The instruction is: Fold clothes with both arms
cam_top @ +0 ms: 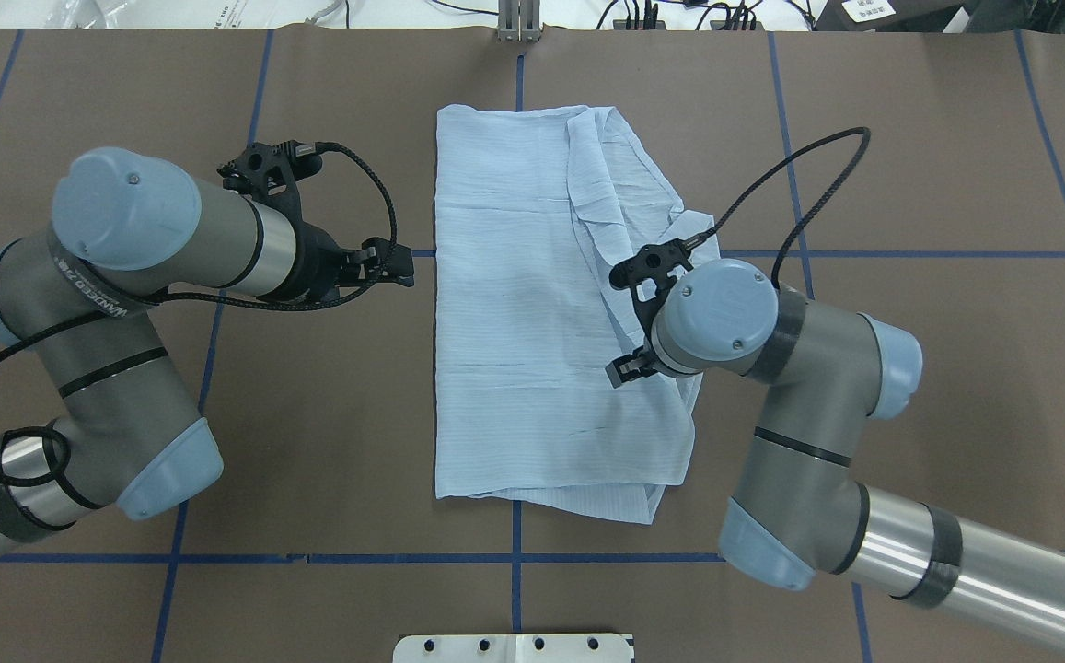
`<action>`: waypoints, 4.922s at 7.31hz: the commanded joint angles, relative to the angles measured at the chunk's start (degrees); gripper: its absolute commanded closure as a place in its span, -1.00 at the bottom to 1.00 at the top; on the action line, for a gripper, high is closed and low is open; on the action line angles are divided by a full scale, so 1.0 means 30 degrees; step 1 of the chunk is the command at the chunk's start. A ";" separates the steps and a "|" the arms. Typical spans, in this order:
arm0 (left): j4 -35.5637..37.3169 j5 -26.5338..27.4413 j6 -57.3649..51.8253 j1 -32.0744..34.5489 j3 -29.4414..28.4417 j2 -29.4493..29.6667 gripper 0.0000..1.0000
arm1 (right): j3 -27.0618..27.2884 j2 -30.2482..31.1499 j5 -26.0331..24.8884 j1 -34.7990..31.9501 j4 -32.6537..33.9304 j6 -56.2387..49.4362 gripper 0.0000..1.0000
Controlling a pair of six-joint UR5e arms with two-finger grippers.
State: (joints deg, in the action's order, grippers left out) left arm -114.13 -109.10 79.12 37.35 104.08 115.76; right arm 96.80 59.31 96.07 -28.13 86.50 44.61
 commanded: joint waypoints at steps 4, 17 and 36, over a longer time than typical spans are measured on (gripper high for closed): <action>-0.0071 0.0010 0.0081 -0.0029 -0.0151 0.0028 -1.00 | -0.1620 -0.0611 -0.0121 -0.0465 -0.0004 -0.1507 -1.00; 0.0163 0.0038 0.1915 -0.1632 0.0346 0.0761 -1.00 | -0.0282 0.2403 0.5699 -0.5708 -0.1089 -0.5527 -1.00; 0.2565 0.4346 0.6703 -0.7558 -0.0941 0.1140 -0.51 | 0.4707 0.5308 0.7379 -0.4392 -0.1177 0.1244 -1.00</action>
State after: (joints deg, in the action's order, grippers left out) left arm -106.41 -96.07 99.23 14.68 101.69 118.75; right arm 110.92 75.23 118.20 -41.31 82.97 48.34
